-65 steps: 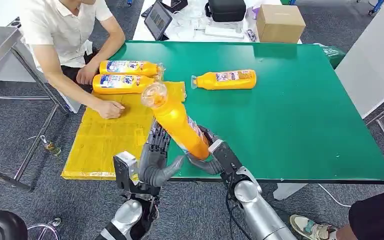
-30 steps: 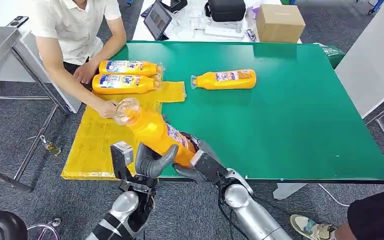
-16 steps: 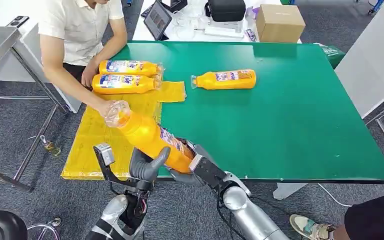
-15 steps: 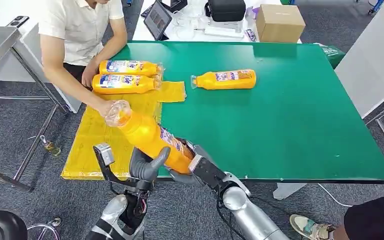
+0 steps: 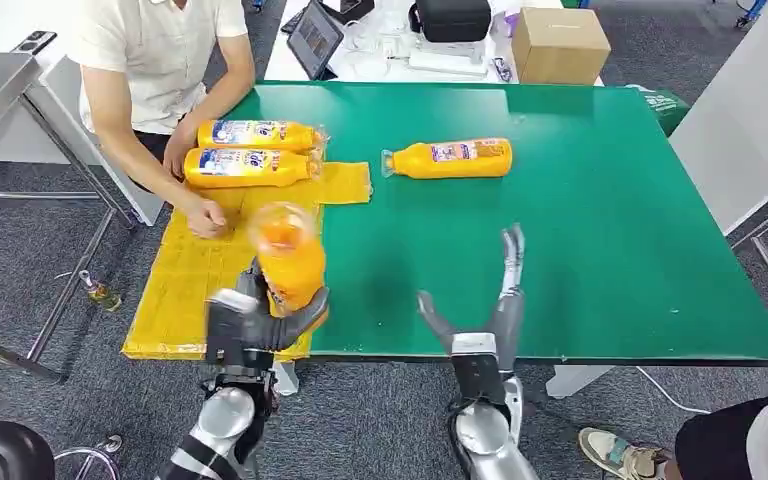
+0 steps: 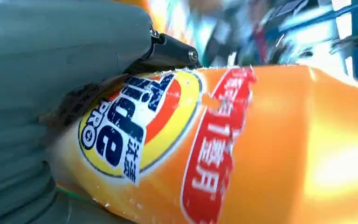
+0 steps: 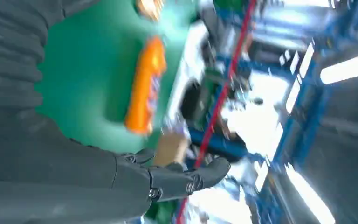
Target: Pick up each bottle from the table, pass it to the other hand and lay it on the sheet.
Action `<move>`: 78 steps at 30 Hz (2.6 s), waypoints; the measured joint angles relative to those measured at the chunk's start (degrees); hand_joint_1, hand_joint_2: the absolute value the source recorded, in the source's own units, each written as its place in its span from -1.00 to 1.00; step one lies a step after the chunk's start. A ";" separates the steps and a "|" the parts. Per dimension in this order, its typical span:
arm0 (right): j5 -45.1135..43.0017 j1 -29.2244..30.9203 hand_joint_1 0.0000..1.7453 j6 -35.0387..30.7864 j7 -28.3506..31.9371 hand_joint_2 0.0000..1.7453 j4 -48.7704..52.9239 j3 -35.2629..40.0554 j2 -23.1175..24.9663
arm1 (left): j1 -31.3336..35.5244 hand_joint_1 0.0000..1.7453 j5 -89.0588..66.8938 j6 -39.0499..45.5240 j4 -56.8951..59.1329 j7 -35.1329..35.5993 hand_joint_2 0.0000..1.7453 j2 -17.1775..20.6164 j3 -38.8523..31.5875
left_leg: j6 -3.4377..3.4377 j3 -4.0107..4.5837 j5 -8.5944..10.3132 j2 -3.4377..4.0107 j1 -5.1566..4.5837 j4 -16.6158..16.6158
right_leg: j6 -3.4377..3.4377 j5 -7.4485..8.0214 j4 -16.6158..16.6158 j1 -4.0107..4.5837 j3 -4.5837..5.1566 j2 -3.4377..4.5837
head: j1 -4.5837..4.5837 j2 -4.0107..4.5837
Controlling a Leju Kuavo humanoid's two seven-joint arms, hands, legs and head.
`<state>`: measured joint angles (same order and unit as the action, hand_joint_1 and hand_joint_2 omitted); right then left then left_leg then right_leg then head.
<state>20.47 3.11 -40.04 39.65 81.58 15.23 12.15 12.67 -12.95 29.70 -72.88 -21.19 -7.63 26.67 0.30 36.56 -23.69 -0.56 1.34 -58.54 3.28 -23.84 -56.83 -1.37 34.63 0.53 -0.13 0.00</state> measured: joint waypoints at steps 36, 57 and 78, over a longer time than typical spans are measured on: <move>-2.16 0.44 -1.00 -0.09 0.04 1.00 3.68 -11.03 5.08 | 27.68 -1.00 -46.48 -21.44 44.55 27.68 1.00 0.63 -7.32 | 0.05 -0.13 0.14 -0.04 0.02 0.00 | -0.10 0.16 -0.02 0.02 -0.20 -0.05 | -0.02 0.00; -3.17 -0.88 -1.00 -0.09 0.17 1.00 0.42 -13.96 4.09 | 16.22 -1.00 -25.10 -16.94 24.88 7.96 1.00 -2.34 -6.73 | 0.04 -0.13 0.13 -0.05 0.00 0.00 | -0.10 0.16 -0.01 0.01 -0.19 -0.13 | 0.00 0.00; 55.93 4.01 -1.00 -0.15 -9.47 1.00 -12.32 -20.39 -1.37 | 0.45 -1.00 7.65 -11.37 1.62 -0.36 1.00 -3.28 0.68 | 0.03 0.06 0.13 -0.11 -0.03 -0.01 | -0.09 0.16 0.01 -0.01 -0.05 -0.18 | -0.04 0.00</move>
<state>76.40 7.13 -40.20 30.18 69.26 -5.16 10.77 13.12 -5.31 18.32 -71.25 -21.55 -10.91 27.34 0.33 36.62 -23.56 -0.67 1.32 -58.55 3.19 -23.68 -56.83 -1.38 34.58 0.35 -0.18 0.00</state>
